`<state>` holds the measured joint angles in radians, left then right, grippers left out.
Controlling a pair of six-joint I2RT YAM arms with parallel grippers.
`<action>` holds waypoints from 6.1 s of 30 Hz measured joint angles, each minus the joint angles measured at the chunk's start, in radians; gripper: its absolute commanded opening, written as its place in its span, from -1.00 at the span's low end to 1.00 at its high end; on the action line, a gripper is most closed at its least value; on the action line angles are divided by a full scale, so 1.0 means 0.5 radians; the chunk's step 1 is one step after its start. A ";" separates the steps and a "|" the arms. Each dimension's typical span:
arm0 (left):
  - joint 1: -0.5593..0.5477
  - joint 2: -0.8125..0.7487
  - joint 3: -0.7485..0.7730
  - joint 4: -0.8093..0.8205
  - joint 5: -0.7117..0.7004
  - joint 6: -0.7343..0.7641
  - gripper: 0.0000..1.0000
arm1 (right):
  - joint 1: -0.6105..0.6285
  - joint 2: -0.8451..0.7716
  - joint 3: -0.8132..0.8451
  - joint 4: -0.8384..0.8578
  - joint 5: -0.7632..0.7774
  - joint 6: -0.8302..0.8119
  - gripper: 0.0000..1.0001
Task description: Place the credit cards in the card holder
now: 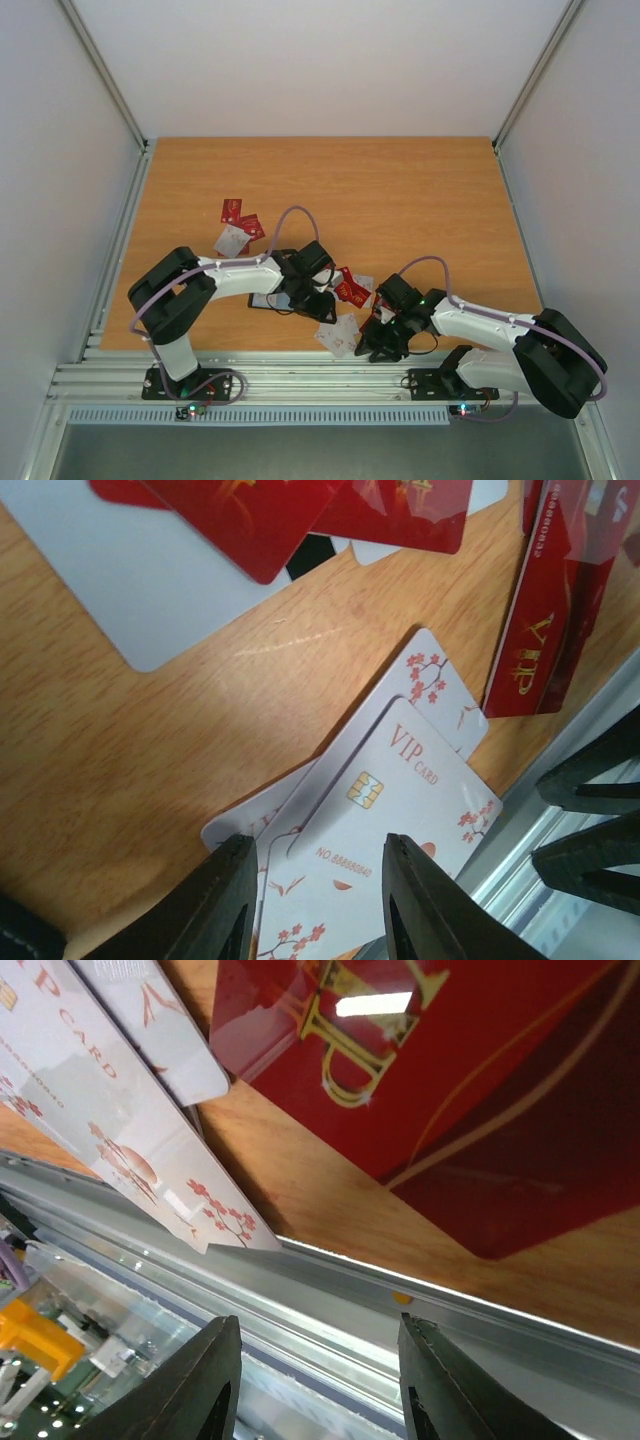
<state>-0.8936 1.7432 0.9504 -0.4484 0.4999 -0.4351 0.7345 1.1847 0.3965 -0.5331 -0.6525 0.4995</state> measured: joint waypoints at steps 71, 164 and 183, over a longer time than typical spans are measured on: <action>-0.035 0.041 0.195 -0.280 0.123 0.013 -0.48 | 0.280 -0.300 -0.327 0.626 0.184 0.655 -0.07; 0.346 -0.554 0.269 -0.662 0.111 0.147 0.16 | 0.217 -0.571 0.722 -0.630 0.978 0.723 -0.98; 0.780 -0.747 0.761 -1.077 0.765 1.031 0.37 | -0.280 0.256 1.604 -0.906 -0.491 -1.194 -0.98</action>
<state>-0.5034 1.3697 1.3308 -0.9871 0.8825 0.0803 0.5945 1.3125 1.1988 -0.9863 -0.8978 -0.0975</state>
